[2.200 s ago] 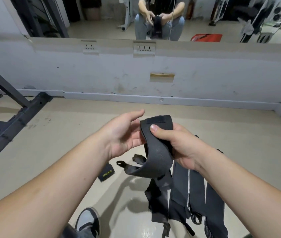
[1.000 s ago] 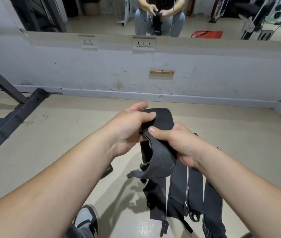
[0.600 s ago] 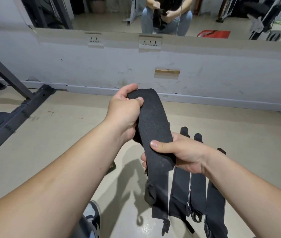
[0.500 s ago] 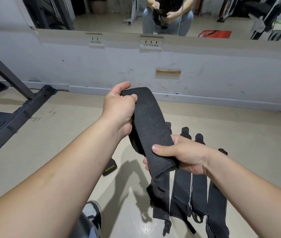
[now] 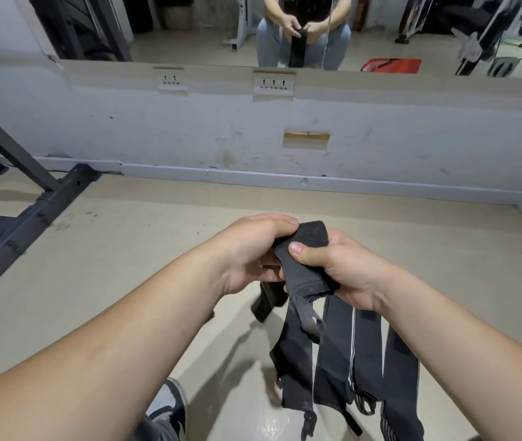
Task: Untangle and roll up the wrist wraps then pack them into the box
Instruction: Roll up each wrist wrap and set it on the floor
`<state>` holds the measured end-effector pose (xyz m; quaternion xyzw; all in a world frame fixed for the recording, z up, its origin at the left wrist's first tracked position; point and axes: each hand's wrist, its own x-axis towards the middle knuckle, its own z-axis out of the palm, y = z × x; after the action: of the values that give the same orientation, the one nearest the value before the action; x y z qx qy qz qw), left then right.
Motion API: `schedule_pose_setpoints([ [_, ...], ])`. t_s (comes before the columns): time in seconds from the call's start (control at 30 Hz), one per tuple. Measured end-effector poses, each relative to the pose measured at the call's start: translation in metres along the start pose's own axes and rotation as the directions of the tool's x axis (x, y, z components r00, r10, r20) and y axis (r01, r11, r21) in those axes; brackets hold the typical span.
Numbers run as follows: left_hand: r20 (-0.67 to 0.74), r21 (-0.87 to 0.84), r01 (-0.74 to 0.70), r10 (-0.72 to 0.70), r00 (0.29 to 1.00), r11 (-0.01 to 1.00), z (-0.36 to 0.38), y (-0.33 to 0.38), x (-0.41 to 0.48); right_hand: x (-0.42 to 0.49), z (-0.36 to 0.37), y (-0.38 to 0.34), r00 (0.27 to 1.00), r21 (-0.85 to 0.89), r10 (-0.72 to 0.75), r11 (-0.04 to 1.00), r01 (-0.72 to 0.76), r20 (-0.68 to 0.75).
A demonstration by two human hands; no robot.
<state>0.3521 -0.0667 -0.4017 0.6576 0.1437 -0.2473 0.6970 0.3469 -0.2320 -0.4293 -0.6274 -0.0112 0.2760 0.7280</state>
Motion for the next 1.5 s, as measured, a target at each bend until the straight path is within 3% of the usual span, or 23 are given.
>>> schedule_pose_setpoints([
  [0.1,0.062,-0.055,-0.021,0.024,0.998,0.998,0.006,-0.003,0.001,-0.002,-0.007,-0.005,1.000,0.022,-0.003,1.000,0.003,0.011],
  [0.3,-0.169,-0.365,-0.163,0.107,0.980,0.917,0.007,0.005,0.010,-0.010,-0.002,-0.005,0.998,0.021,0.055,0.998,-0.055,0.037],
  [0.5,-0.344,-0.341,-0.267,0.145,0.928,0.901,0.002,0.015,0.013,-0.009,0.000,-0.003,0.996,-0.020,0.083,0.996,-0.083,0.012],
  [0.63,-0.398,-0.117,-0.340,0.270,0.877,0.933,-0.006,0.014,0.018,-0.008,0.005,-0.004,0.998,-0.062,-0.027,0.998,0.023,-0.061],
  [0.77,-0.276,0.288,-0.347,0.425,0.862,0.892,-0.013,0.010,0.018,-0.011,0.008,-0.011,0.988,-0.025,-0.125,0.992,0.123,-0.095],
  [0.83,-0.244,0.500,-0.349,0.516,0.821,0.792,-0.017,0.006,0.018,-0.012,0.006,-0.015,0.986,-0.041,-0.136,0.990,0.133,-0.094],
  [0.93,-0.138,0.818,-0.309,0.687,0.714,0.485,-0.024,0.004,0.014,-0.011,0.001,-0.020,0.980,-0.016,-0.126,0.992,0.125,-0.154],
  [1.03,0.163,0.755,-0.555,0.719,0.676,0.351,-0.019,-0.002,0.004,-0.012,-0.003,-0.026,0.975,0.039,-0.091,0.994,0.101,-0.205],
  [1.1,0.327,0.681,-0.685,0.729,0.601,0.259,-0.010,-0.008,-0.002,-0.016,-0.004,-0.031,0.980,0.085,-0.048,0.994,0.065,-0.193],
  [1.2,0.339,0.712,-0.692,0.807,0.483,0.115,-0.005,-0.010,0.002,-0.022,-0.002,-0.036,0.985,0.073,-0.004,0.997,0.017,-0.170],
  [1.3,0.348,0.726,-0.686,0.832,0.431,0.051,-0.002,-0.006,-0.002,-0.027,-0.002,-0.040,0.990,0.048,0.025,0.999,-0.019,-0.136],
  [1.4,0.289,0.724,-0.682,0.853,0.434,0.101,0.003,-0.005,-0.007,-0.028,-0.003,-0.042,0.991,0.040,0.048,0.998,-0.043,-0.121],
  [1.5,0.138,0.703,-0.652,0.844,0.518,0.285,0.009,-0.005,-0.010,-0.020,-0.010,-0.039,0.950,0.036,-0.073,0.996,0.087,-0.303],
])
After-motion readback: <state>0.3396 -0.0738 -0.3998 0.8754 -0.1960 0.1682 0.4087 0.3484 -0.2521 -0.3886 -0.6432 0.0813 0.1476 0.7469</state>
